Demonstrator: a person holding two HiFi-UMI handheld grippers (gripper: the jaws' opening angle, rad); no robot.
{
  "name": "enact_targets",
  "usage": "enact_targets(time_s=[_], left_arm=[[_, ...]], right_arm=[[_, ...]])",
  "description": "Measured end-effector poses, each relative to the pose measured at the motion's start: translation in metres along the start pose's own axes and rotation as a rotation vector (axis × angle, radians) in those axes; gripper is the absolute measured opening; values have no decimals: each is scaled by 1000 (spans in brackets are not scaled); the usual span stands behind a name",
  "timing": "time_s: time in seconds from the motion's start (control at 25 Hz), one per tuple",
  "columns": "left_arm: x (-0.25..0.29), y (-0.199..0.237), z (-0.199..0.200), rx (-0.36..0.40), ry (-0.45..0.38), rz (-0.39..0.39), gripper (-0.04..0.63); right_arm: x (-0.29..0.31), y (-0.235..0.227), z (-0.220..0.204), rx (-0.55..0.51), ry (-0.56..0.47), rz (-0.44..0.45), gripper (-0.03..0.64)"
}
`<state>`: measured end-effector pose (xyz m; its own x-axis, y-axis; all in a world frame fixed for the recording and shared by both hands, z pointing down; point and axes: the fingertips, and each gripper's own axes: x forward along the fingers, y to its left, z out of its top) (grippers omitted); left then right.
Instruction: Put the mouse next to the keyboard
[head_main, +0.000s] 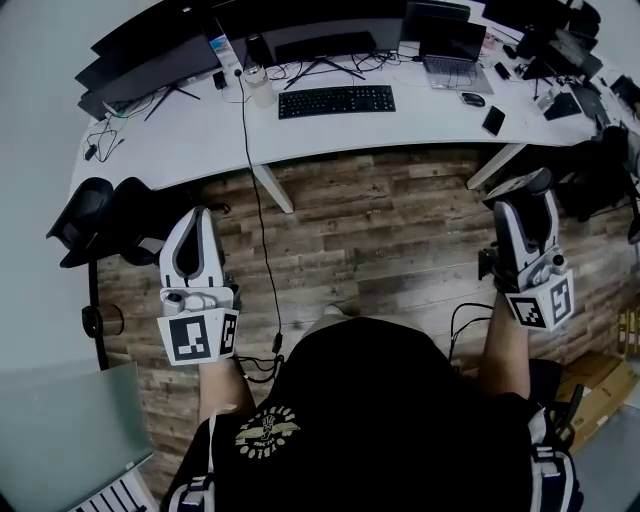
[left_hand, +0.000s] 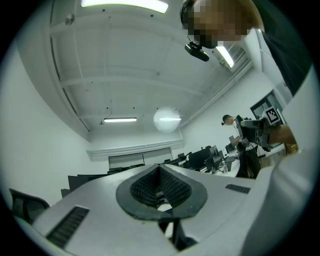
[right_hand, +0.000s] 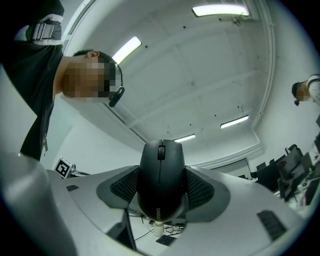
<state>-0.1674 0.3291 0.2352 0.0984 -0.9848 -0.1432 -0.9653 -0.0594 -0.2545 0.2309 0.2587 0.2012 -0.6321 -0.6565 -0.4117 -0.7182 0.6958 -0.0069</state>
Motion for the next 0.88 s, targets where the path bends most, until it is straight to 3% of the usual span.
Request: enact_targets(time_s=[0.36, 0.88], left_arm=[[10, 66, -23, -29, -22, 42, 2], [69, 86, -44, -46, -20, 106, 2]], right_arm=[[17, 18, -6, -52, 32, -62, 285], [63, -29, -50, -46, 93, -64, 285]])
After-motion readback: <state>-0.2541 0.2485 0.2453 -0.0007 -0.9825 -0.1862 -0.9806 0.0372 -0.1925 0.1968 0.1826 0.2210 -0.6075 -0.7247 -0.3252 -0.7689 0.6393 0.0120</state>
